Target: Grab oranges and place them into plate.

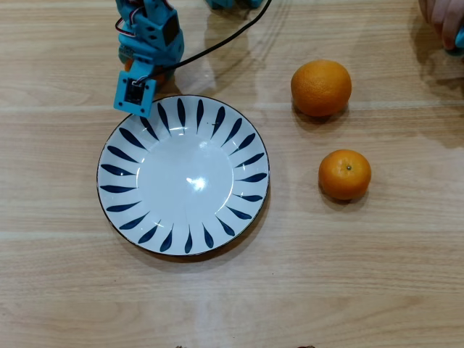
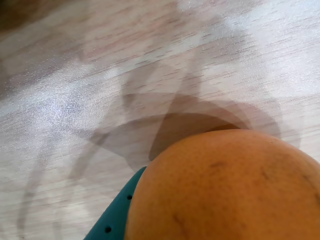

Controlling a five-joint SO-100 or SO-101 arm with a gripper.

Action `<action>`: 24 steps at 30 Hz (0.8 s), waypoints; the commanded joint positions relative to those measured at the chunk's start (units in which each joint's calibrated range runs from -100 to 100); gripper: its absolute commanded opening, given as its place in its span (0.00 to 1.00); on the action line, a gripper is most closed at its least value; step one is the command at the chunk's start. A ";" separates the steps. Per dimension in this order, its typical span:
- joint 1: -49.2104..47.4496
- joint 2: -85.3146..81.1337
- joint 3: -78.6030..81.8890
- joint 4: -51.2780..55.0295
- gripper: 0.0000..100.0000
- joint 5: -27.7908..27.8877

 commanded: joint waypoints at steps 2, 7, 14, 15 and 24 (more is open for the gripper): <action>0.80 -0.55 -3.33 1.55 0.22 0.85; 1.21 -8.49 -9.39 12.12 0.22 0.90; 0.97 -30.38 -17.54 24.07 0.22 0.90; 0.88 -32.84 -18.81 25.79 0.22 0.90; -5.24 -45.26 -23.34 32.75 0.22 -0.30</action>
